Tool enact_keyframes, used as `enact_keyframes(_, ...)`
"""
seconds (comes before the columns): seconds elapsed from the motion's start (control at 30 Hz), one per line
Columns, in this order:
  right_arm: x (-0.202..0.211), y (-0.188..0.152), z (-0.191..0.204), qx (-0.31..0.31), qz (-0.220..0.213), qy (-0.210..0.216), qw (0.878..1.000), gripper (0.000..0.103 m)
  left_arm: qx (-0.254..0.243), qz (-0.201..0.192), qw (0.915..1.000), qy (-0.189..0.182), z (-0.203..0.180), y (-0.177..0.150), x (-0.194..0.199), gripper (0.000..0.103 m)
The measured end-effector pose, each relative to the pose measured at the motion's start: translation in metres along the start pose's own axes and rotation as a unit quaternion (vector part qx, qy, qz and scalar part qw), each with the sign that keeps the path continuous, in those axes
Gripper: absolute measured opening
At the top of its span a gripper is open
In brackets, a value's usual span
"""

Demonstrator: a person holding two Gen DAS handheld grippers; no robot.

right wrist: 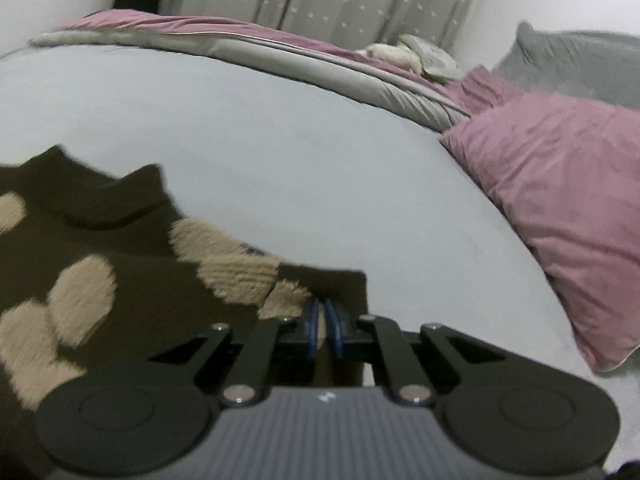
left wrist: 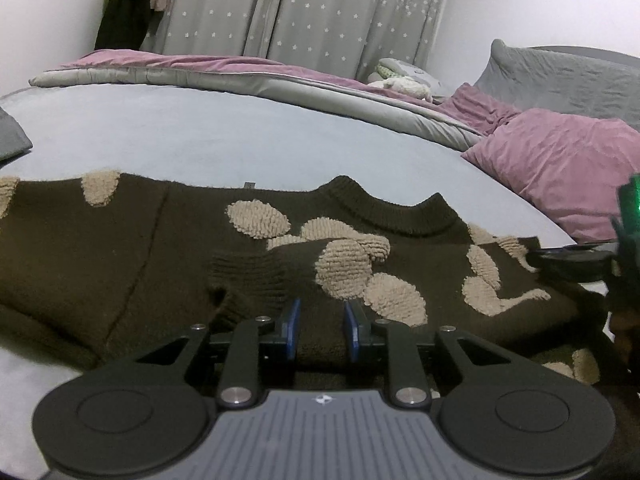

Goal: Fold clothes

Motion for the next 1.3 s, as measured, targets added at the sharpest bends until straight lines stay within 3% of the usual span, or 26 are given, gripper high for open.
enact_keyframes(0.13,-0.003,0.001,-0.009,-0.029,0.005,0.012,0.999,0.005,0.002,0.001,1.0,-0.002,0.001,0.0,0.001,0.023)
enact_keyframes(0.33,0.041,-0.008,-0.019,-0.05,-0.012,0.025,0.998,0.014,0.001,0.001,1.0,0.0,-0.001,0.003,0.005,0.023)
enact_keyframes(0.67,0.106,-0.04,-0.003,-0.047,-0.024,0.046,0.998,0.016,-0.004,-0.011,0.9999,-0.006,-0.009,0.009,0.016,0.023)
enact_keyframes(0.8,0.107,-0.057,-0.001,-0.057,-0.006,0.051,0.997,0.017,-0.009,0.014,0.9999,0.001,-0.008,0.002,0.008,0.024)
enact_keyframes(1.0,0.108,-0.071,0.002,-0.085,0.003,0.055,0.995,0.016,-0.009,0.013,0.9999,0.005,-0.008,-0.001,0.01,0.025)
enact_keyframes(1.17,0.133,-0.057,0.009,-0.069,-0.016,0.067,0.995,0.03,0.018,0.018,0.9997,0.001,-0.004,0.006,0.019,0.032)
enact_keyframes(1.3,0.146,-0.055,0.011,-0.097,-0.023,0.076,0.992,0.04,0.04,0.021,0.999,0.006,0.001,0.012,0.028,0.039)
Point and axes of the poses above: each gripper's, at about its wrist camera, not at the fingertips, and x roughly against the way its jaws point, z to its left, y to its top, the point moved 5 cm from there along -x, roughly the way its jaws point, and after that the axes turned 2 degrees about x, right-handed, at the moved point
